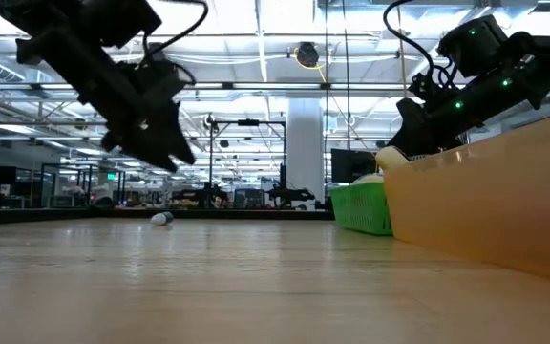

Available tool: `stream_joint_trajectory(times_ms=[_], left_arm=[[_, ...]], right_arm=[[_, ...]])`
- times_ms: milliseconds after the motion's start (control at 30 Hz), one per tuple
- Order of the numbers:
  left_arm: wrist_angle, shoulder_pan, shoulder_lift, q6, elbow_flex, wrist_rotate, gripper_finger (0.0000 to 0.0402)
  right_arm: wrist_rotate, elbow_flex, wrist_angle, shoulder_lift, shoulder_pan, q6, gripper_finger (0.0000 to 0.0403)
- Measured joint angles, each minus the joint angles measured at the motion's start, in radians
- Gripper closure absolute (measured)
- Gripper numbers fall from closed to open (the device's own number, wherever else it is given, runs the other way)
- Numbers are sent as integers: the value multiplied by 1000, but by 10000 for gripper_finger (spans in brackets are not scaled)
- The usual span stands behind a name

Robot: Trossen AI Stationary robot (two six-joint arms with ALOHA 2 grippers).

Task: Pick & Place Food Item
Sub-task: Put the green food coloring bottle into the blue bin

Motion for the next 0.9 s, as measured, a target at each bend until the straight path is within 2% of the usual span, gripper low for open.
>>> stream_joint_trajectory(times_ms=[233,333,633,900], left_arm=[[-219,24,0,-261,0,-130,144],[-259,52,7,-357,0,-150,144],[-193,106,151,-365,-3,-129,144],[-142,136,254,-366,-4,-122,144]], right_arm=[[0,0,0,0,0,0,300],[0,0,0,0,0,0,299],[-7,0,0,0,1,0,302],[-53,0,8,0,2,0,302]])
